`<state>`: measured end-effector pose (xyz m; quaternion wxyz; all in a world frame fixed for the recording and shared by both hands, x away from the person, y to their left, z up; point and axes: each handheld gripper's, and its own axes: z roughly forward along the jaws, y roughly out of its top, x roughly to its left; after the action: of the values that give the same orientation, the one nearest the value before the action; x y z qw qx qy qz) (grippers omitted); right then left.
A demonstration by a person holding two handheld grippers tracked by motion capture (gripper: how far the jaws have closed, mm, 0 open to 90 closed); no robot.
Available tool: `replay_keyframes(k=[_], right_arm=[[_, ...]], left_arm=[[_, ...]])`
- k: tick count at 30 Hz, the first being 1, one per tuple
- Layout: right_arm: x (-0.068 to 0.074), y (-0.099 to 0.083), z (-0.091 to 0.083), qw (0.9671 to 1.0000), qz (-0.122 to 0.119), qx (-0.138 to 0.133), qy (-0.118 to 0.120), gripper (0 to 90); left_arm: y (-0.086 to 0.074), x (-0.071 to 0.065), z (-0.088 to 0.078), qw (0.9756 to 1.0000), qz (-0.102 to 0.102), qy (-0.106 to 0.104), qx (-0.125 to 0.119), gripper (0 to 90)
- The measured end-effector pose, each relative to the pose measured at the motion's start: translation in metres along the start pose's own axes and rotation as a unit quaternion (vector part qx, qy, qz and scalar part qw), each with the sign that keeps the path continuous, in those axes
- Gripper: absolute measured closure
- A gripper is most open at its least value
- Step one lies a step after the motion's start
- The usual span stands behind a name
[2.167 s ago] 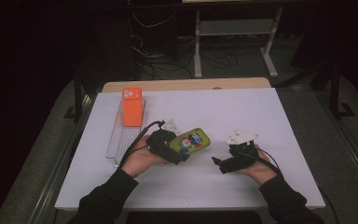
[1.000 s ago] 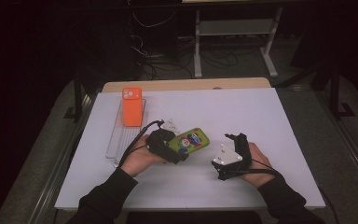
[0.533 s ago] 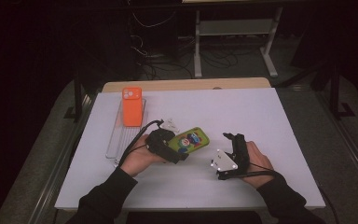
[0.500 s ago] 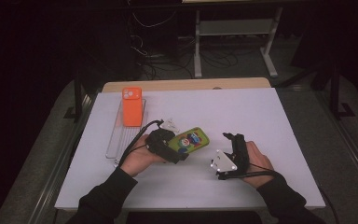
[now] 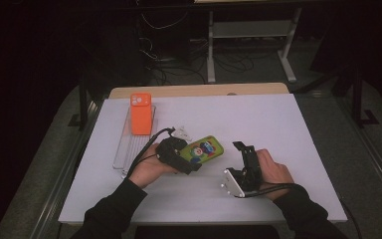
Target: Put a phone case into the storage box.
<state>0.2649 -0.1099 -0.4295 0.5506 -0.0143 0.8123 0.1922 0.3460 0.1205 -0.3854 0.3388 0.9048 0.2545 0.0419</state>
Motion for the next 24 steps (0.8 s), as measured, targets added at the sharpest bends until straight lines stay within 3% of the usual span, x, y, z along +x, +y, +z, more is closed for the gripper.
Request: replay_keyframes(k=[1,3,4,6,10,11,12,16,18,20,24], right_arm=[[0.001,0.001,-0.001,1.0,0.003,0.003,-0.003,0.5],[0.002,0.004,0.0,0.9998,-0.019,-0.004,-0.007,0.6],[0.002,0.005,0.0,0.9995,-0.029,-0.007,-0.012,0.6],[0.003,0.007,0.002,0.9985,-0.045,-0.018,-0.026,0.7],[0.006,0.011,0.003,0.9968,-0.073,-0.021,-0.023,3.0],[0.006,0.012,0.004,0.9964,-0.077,-0.025,-0.027,3.4],[0.008,0.013,0.005,0.9966,-0.06,-0.033,-0.045,4.1],[0.007,0.019,0.009,0.9944,-0.08,-0.037,-0.058,10.2],[0.008,0.022,0.01,0.9938,-0.085,-0.039,-0.06,12.6],[0.011,0.025,0.012,0.9936,-0.085,-0.04,-0.063,13.4],[0.012,0.028,0.016,0.9936,-0.093,-0.035,-0.054,18.9]], left_arm=[[0.0,0.001,0.0,0.9999,0.007,0.001,0.007,15.7],[0.0,0.001,0.0,0.9999,0.009,-0.001,0.008,15.7],[0.001,-0.001,0.002,1.0,-0.006,-0.002,-0.005,15.7],[0.001,-0.001,0.002,0.9999,-0.008,-0.003,-0.006,15.7],[0.004,-0.001,-0.002,1.0,0.008,-0.002,0.006,15.7],[0.004,-0.003,0.0,1.0,-0.005,-0.003,-0.007,15.7],[0.005,-0.002,-0.002,1.0,0.005,-0.004,0.001,15.7],[0.006,-0.004,-0.002,1.0,-0.003,-0.004,-0.008,15.7],[0.006,-0.004,-0.002,1.0,-0.002,-0.004,-0.007,15.7],[0.007,-0.002,-0.004,0.9999,0.012,-0.004,0.005,15.7],[0.008,-0.002,-0.005,0.9999,0.015,-0.003,0.003,15.7]])
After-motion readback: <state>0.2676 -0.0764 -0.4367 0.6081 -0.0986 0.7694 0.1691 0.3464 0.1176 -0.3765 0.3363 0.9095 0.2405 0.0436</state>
